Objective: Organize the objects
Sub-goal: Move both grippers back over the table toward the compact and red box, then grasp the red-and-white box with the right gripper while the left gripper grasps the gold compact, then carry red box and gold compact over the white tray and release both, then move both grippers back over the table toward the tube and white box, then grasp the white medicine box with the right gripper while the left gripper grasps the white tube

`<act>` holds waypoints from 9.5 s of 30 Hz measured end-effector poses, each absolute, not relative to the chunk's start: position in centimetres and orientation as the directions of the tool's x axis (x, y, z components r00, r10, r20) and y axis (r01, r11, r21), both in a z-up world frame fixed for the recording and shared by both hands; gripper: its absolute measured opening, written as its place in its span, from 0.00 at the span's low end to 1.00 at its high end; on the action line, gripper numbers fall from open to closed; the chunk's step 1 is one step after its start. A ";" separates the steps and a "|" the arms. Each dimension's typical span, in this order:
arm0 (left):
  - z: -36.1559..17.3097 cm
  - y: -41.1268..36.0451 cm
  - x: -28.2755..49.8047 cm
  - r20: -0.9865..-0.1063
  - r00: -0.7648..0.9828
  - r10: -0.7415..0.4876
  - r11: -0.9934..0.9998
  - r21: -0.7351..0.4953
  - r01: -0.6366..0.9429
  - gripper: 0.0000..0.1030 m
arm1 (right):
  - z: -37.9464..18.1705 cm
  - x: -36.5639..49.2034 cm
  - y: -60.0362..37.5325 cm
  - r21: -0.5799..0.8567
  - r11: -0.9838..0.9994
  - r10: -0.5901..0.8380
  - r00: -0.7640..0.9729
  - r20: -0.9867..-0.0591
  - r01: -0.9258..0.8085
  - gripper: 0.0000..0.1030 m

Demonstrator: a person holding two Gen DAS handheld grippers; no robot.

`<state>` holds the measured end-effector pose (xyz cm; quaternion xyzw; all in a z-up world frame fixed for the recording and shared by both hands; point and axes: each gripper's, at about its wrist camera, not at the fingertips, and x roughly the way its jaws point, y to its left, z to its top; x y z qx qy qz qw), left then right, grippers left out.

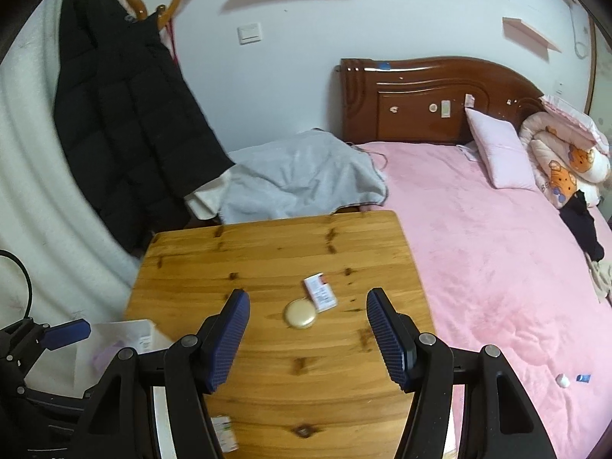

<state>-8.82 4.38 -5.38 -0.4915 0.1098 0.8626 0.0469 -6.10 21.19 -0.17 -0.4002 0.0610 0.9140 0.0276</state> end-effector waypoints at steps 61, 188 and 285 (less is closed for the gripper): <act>-28.0 9.7 -24.6 -0.940 -0.339 0.042 -0.994 -0.006 -0.106 0.57 | -25.6 -26.8 24.5 0.186 -0.977 -0.207 -0.270 -0.940 0.101 0.63; -3.2 -24.8 -3.6 -0.818 -0.568 0.090 -0.992 -0.025 -0.121 0.89 | -3.0 6.6 -11.1 0.107 -0.814 -0.378 -0.381 -0.844 0.571 0.67; -27.2 2.4 -19.1 -0.999 -0.024 -0.044 -0.798 0.049 -0.601 0.79 | -26.7 -2.1 7.7 0.431 -0.894 -0.447 -0.176 -0.877 0.123 0.42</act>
